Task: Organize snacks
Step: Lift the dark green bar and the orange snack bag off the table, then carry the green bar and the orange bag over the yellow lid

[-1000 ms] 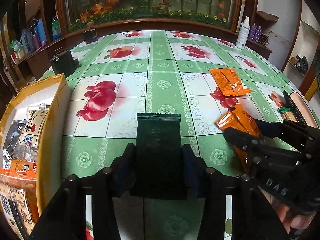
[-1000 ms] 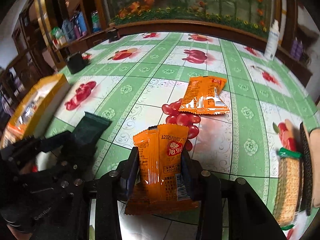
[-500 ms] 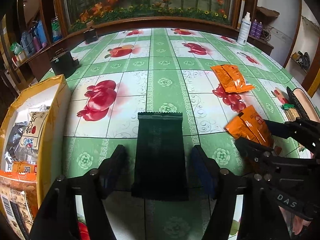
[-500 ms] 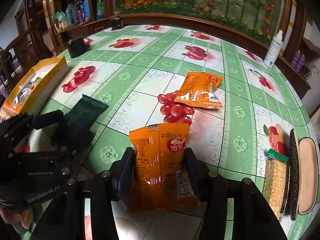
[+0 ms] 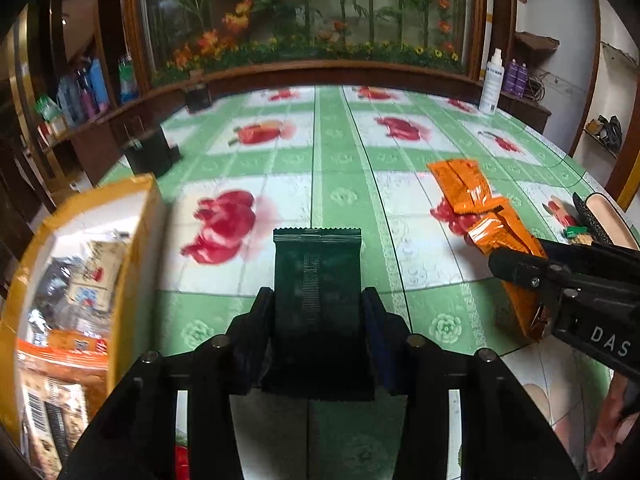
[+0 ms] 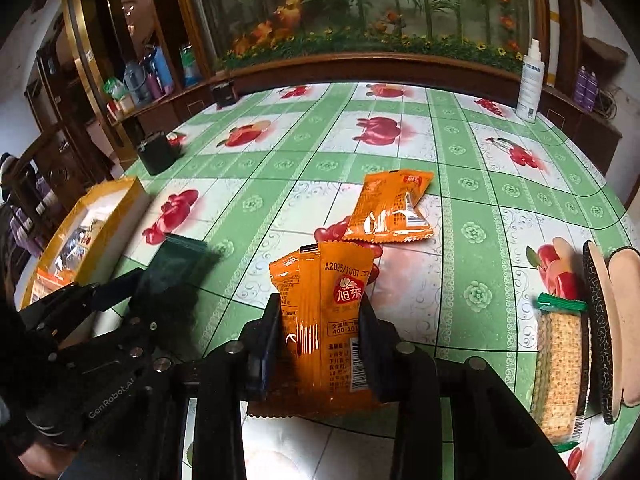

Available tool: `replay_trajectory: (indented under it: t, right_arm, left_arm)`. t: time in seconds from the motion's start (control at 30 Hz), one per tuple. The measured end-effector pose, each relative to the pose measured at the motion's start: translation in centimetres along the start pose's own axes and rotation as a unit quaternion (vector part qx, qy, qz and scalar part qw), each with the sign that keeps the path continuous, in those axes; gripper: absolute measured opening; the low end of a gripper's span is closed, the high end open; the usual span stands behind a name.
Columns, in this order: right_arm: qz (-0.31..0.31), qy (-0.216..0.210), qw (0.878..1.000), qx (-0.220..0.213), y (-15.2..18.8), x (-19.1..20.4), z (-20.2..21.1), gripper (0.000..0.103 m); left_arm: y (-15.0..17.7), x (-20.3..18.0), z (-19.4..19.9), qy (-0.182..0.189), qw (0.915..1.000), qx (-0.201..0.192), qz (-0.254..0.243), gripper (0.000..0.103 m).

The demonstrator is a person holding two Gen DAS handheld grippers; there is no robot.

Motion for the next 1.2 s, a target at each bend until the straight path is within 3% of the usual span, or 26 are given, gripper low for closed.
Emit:
replay_trajectory:
  t: [0.93,1.2]
  right_arm:
    - [0.006,-0.015,1.000,-0.011,-0.1,0.9,0.3,0.038]
    - [0.003,-0.032,0.999,-0.028,-0.1,1.6,1.2,0.038]
  left_arm:
    - [-0.5,0.6,1.5,-0.025,0.9989,-0.039,0.007,0.043]
    - [-0.6,1.1,2.7,-0.017,0.9976,-0.062,0.026,0.043]
Point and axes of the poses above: each gripper's, at about its wrist camera, not at the fingertips, and z roughly against the way its jaws point, x to its left, y to its underside, the point moved 2 cm from there along -z, roughly the way its jaws point, and after that the axes turned 7 degrees about x, right-handed, at the moved point
